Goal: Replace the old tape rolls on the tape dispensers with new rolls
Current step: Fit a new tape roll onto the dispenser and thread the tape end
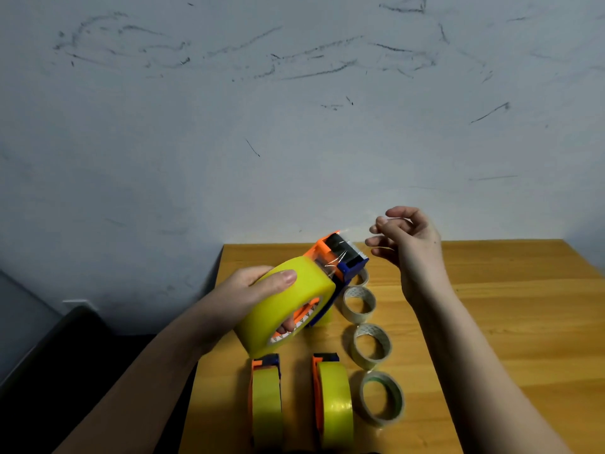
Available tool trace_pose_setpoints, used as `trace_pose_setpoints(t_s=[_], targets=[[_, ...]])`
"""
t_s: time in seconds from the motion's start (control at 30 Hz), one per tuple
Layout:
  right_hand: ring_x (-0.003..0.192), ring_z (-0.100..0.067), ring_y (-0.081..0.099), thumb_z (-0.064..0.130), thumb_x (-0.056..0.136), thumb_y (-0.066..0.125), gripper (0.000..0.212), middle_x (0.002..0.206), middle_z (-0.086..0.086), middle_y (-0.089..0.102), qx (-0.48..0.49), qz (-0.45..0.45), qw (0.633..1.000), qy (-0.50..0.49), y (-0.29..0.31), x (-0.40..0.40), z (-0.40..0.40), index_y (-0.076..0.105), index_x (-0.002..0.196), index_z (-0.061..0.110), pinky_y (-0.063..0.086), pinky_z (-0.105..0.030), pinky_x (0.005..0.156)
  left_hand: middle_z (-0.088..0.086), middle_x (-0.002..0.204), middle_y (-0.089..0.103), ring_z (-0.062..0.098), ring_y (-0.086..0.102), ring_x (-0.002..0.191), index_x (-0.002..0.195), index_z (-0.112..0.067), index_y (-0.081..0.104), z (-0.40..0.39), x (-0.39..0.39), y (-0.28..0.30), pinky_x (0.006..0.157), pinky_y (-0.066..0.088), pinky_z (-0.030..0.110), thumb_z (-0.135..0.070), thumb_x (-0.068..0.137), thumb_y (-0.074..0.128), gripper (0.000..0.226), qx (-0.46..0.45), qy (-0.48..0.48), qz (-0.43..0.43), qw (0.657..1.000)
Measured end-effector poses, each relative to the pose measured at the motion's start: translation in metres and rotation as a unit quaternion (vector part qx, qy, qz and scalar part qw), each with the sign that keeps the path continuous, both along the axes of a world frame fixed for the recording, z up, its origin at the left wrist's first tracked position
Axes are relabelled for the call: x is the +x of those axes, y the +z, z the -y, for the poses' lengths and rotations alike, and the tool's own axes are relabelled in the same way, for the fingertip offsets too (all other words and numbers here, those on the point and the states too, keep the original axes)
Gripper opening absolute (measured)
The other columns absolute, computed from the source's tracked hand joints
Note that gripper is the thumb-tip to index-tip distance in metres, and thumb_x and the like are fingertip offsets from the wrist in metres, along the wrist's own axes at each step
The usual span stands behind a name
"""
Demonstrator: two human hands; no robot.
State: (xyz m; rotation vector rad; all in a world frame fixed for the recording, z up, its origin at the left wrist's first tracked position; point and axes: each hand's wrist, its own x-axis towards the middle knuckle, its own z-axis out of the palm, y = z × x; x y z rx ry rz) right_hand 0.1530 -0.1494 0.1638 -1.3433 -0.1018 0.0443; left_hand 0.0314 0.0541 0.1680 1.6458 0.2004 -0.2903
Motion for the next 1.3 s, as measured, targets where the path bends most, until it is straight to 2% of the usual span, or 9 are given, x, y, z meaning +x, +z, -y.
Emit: trace_pose_setpoints(t_s=[0.2,0.3,0.5,0.6,0.7,0.8,0.93,1.1,1.3], targets=[[0.051,-0.015,0.063,-0.003,0.090,0.059,0.020,0.066,-0.004,0.066,0.032,-0.041,0.999,-0.003,-0.007,-0.001,-0.004,0.048,0.095,0.013,0.053,-0.024,0.053,0.018,0.089,0.072,0.023,0.068,0.072,0.098,-0.010,0.062,-0.004,-0.002,-0.001,0.063,0.056,0.029,-0.039,0.076,0.069,0.037,0.003,-0.009,-0.019,1.000],[0.049,-0.015,0.061,-0.004,0.091,0.057,0.021,0.066,-0.006,0.063,0.024,-0.023,0.999,-0.020,-0.009,-0.004,-0.006,0.045,0.092,0.014,0.052,-0.025,0.051,0.019,0.085,0.072,0.022,0.067,0.069,0.098,-0.009,0.062,-0.004,-0.003,-0.002,0.063,0.056,0.029,-0.040,0.075,0.062,0.038,0.002,-0.019,-0.020,1.000],[0.046,-0.012,0.058,-0.006,0.093,0.052,0.022,0.074,-0.011,0.055,-0.009,0.020,0.998,-0.054,-0.009,-0.008,-0.011,0.043,0.088,0.014,0.052,-0.025,0.049,0.011,0.078,0.073,0.018,0.067,0.066,0.098,-0.009,0.062,-0.002,-0.002,-0.002,0.060,0.055,0.026,-0.038,0.076,0.069,0.037,0.001,-0.020,-0.017,1.000],[0.050,-0.010,0.056,-0.004,0.094,0.050,0.018,0.079,-0.010,0.053,-0.045,0.054,0.995,-0.072,-0.012,-0.013,-0.012,0.046,0.089,0.014,0.053,-0.026,0.052,0.013,0.069,0.071,0.020,0.066,0.059,0.092,-0.005,0.064,0.000,-0.001,-0.005,0.057,0.055,0.027,-0.039,0.079,0.066,0.037,-0.012,0.039,-0.006,0.999],[0.051,-0.009,0.055,-0.003,0.095,0.049,0.018,0.078,-0.008,0.054,0.001,0.013,0.997,-0.074,-0.016,-0.017,-0.012,0.045,0.090,0.014,0.052,-0.024,0.050,0.016,0.065,0.069,0.021,0.065,0.056,0.085,-0.006,0.066,0.004,-0.002,-0.007,0.056,0.055,0.028,-0.033,0.087,0.055,0.029,-0.020,0.099,0.011,0.995],[0.049,-0.009,0.056,-0.004,0.095,0.049,0.018,0.075,-0.009,0.054,0.012,-0.004,0.998,-0.067,-0.014,-0.016,-0.010,0.044,0.091,0.013,0.052,-0.023,0.050,0.023,0.075,0.070,0.027,0.065,0.063,0.093,-0.004,0.065,0.007,-0.005,-0.009,0.057,0.055,0.029,-0.031,0.086,0.057,0.029,-0.003,0.077,0.017,0.997],[0.046,-0.010,0.055,-0.005,0.093,0.051,0.022,0.070,-0.009,0.053,0.000,-0.004,0.998,-0.057,-0.010,-0.008,-0.004,0.043,0.087,0.014,0.052,-0.024,0.050,0.012,0.060,0.066,0.019,0.062,0.051,0.091,0.000,0.059,0.003,-0.007,-0.008,0.049,0.052,0.026,-0.029,0.081,0.069,0.032,0.019,0.018,0.035,0.999],[0.048,-0.012,0.055,-0.004,0.093,0.052,0.022,0.071,-0.008,0.054,-0.015,-0.001,0.999,-0.048,-0.009,-0.002,0.000,0.044,0.086,0.015,0.053,-0.026,0.053,0.012,0.061,0.066,0.018,0.061,0.051,0.084,-0.005,0.058,-0.002,-0.007,-0.004,0.050,0.051,0.026,-0.033,0.076,0.066,0.031,0.031,-0.026,0.039,0.998],[0.056,-0.011,0.057,-0.003,0.096,0.046,0.019,0.077,-0.006,0.052,-0.007,0.038,0.999,-0.006,-0.012,0.000,0.002,0.048,0.089,0.014,0.053,-0.027,0.054,0.013,0.064,0.067,0.019,0.062,0.053,0.088,-0.003,0.059,-0.006,-0.010,-0.008,0.052,0.053,0.026,-0.049,0.061,0.065,0.053,0.016,-0.027,0.051,0.998]])
